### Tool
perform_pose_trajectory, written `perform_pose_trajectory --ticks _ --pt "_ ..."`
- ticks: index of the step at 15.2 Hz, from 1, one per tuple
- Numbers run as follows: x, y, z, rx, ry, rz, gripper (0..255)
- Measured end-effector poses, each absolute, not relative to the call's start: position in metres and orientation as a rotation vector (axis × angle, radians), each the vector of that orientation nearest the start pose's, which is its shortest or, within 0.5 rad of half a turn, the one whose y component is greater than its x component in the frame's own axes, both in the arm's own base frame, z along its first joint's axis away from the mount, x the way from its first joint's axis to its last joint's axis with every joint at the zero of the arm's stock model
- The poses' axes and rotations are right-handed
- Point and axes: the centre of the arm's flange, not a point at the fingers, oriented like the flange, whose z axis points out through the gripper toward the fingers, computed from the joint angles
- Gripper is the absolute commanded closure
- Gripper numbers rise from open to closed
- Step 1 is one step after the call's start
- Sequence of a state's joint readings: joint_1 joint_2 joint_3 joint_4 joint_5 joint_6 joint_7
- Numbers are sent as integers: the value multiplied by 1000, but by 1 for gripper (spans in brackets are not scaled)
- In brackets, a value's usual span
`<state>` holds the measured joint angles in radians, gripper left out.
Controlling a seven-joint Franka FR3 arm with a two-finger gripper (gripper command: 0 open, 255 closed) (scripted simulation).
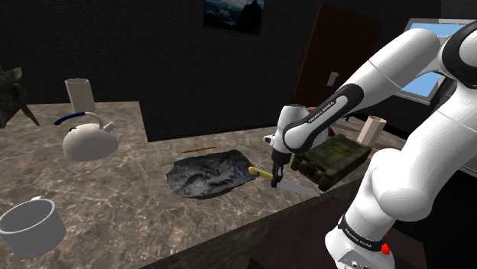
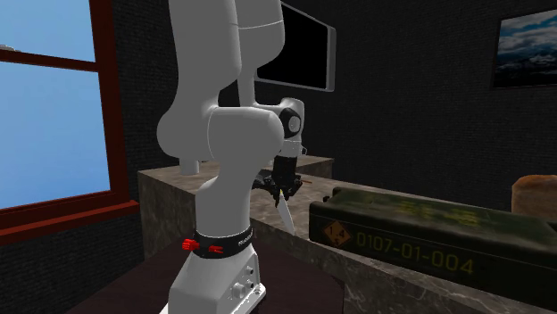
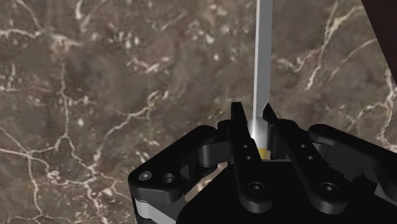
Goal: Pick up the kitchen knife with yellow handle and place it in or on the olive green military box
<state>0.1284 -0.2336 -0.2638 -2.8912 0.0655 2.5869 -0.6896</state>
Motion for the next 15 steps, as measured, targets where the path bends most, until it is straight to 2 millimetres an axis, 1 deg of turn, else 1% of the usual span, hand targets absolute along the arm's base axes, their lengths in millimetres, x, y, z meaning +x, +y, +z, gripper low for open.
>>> perform_pose_trajectory --ticks 3,5,15 --pt "336 -39 242 -2928 -757 56 255" --pt "336 -39 248 -2928 -758 56 255" --pt "337 -38 301 -2928 -758 54 255"
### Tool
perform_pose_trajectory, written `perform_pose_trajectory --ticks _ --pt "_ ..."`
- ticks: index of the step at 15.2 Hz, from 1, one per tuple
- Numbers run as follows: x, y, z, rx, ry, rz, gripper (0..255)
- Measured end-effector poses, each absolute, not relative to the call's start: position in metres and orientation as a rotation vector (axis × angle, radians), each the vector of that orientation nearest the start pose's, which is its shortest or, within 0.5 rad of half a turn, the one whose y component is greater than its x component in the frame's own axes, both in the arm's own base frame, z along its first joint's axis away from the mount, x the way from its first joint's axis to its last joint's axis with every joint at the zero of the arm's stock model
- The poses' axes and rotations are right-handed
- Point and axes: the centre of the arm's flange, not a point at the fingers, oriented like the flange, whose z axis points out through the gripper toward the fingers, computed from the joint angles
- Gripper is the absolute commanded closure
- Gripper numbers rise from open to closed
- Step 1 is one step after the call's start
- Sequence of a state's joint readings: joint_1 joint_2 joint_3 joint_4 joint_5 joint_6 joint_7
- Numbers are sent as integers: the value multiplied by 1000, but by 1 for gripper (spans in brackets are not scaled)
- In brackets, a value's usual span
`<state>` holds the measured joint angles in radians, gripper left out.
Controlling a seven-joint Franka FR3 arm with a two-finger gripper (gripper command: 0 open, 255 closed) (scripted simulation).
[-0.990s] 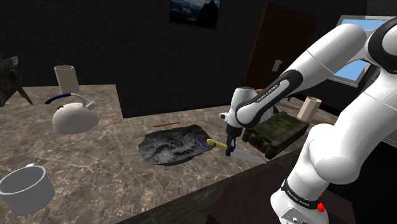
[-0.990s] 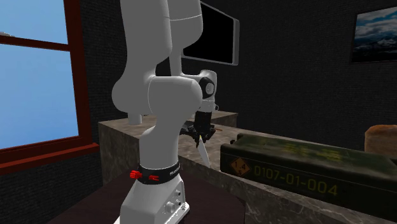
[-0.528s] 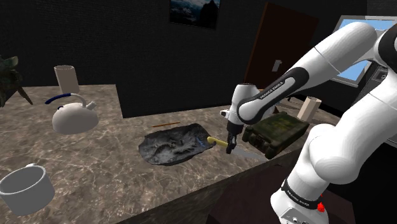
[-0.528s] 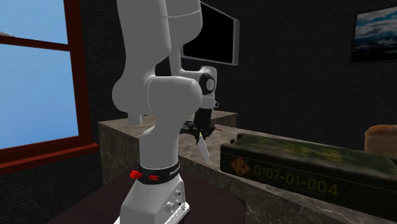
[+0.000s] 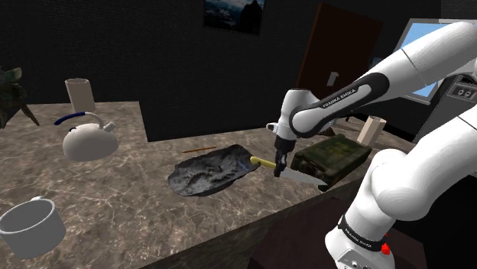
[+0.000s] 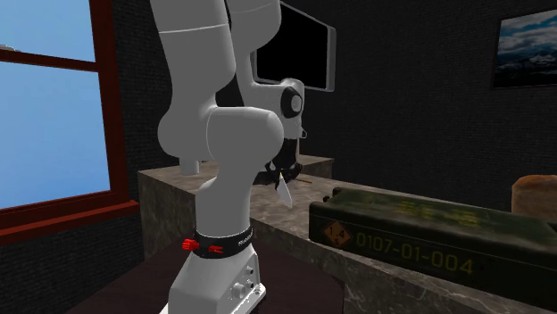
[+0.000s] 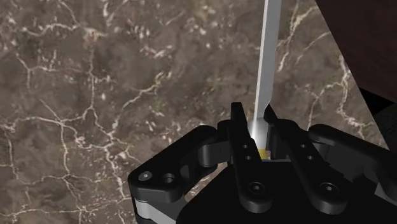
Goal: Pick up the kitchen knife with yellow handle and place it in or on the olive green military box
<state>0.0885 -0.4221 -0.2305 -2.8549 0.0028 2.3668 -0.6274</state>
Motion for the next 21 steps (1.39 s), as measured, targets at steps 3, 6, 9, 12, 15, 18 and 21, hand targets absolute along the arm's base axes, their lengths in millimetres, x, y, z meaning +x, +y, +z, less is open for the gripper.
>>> perform_pose_trajectory --ticks 3,6,9,12,15,18,21 --pt "337 -39 316 -2928 -758 55 255" --pt "336 -39 333 -2928 -758 55 255" --pt "336 -38 347 -2928 -757 55 255" --pt "337 -39 364 -2928 -758 55 255" --pt "337 -38 379 -2928 -758 55 255" --pt "335 -40 396 -2928 -757 55 255" --pt "336 -40 408 -2928 -757 55 255"
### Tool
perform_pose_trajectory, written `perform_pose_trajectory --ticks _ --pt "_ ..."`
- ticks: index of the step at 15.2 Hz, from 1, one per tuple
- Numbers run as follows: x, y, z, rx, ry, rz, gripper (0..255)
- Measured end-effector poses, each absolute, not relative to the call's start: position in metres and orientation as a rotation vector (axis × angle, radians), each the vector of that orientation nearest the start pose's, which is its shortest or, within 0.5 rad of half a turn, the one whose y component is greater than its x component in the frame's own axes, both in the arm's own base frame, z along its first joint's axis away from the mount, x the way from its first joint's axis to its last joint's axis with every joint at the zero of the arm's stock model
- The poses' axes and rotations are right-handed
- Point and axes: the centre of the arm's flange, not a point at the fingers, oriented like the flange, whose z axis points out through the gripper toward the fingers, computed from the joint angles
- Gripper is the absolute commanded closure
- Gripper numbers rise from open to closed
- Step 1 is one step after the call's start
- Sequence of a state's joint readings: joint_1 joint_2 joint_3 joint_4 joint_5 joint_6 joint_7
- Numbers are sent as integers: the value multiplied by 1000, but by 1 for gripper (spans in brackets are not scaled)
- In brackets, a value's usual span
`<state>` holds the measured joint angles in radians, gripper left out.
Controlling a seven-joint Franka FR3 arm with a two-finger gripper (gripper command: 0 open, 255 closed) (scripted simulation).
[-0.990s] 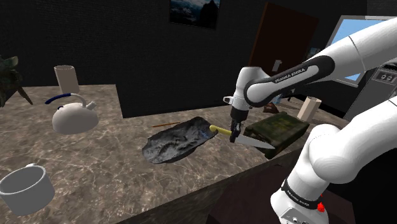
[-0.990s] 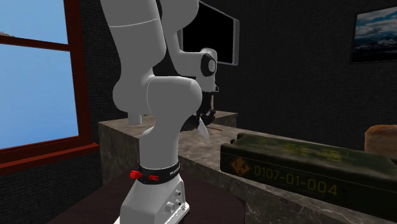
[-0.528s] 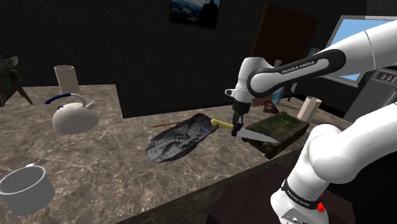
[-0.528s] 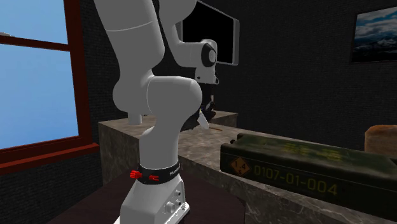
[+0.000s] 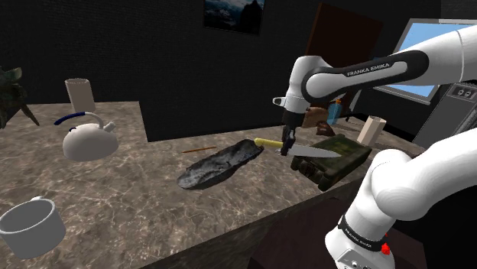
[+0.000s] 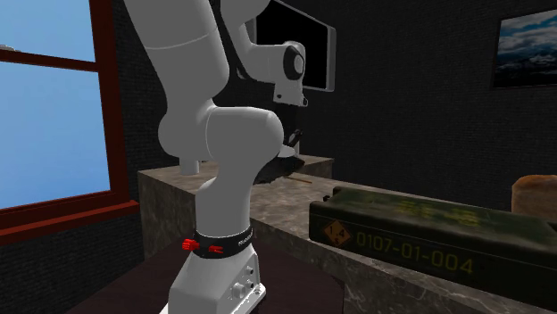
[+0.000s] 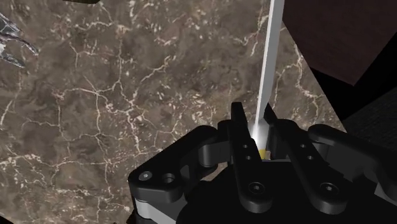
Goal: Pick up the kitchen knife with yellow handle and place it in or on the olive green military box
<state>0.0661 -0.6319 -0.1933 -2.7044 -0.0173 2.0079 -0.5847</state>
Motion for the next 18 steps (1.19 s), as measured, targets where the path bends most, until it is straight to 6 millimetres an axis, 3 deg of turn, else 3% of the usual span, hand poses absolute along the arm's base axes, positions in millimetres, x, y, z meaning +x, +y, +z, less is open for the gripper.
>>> perform_pose_trajectory --ticks 3,18 --pt "328 -64 413 -2928 -756 55 255" --pt "269 -254 411 -2928 -754 55 255"
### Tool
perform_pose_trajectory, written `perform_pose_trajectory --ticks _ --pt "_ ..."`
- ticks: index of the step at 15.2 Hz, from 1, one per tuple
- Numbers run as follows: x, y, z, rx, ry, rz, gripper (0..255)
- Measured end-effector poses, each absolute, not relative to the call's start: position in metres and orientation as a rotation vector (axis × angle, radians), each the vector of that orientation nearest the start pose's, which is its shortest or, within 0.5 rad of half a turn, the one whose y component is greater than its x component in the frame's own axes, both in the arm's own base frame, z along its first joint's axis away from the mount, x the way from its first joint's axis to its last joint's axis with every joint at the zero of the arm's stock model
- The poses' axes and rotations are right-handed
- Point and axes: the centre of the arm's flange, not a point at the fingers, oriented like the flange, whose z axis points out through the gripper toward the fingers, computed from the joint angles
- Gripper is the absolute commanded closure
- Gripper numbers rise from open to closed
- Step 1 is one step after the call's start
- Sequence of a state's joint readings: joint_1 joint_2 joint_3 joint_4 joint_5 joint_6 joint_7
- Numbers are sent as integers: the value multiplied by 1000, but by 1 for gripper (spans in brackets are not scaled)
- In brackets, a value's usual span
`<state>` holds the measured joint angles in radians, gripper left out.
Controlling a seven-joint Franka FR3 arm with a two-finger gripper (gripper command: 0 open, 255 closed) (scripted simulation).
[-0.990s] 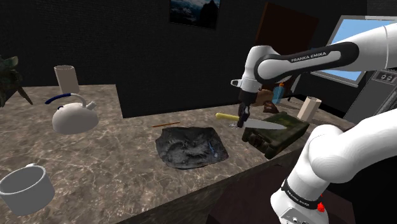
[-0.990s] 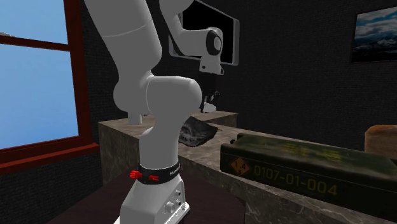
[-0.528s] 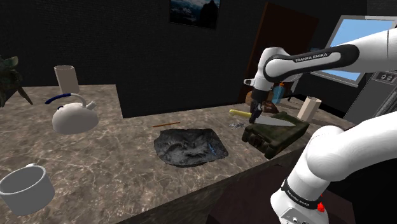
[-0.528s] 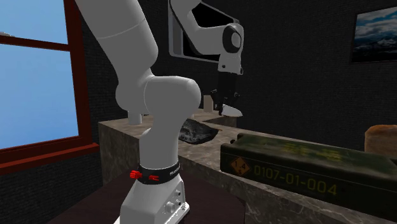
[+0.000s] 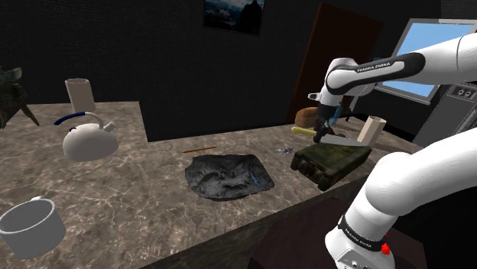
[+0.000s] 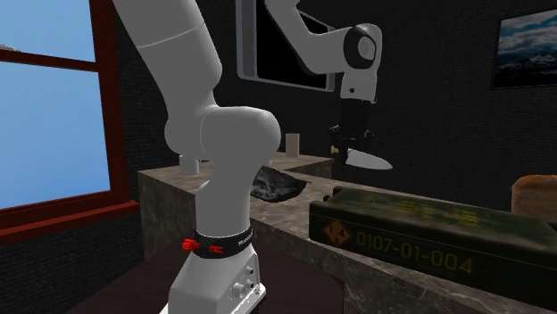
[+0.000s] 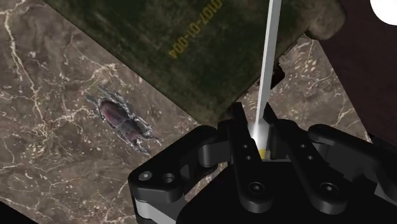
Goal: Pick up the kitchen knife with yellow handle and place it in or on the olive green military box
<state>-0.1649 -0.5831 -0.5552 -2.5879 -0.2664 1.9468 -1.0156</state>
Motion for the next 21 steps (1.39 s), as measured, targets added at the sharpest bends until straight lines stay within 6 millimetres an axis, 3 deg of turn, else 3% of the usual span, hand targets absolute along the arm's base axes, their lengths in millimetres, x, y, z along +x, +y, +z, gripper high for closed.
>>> perform_pose_trajectory --ticks 12,21 --pt "222 -401 408 -2926 -754 54 255" --pt "218 -410 363 -2927 -757 56 255"
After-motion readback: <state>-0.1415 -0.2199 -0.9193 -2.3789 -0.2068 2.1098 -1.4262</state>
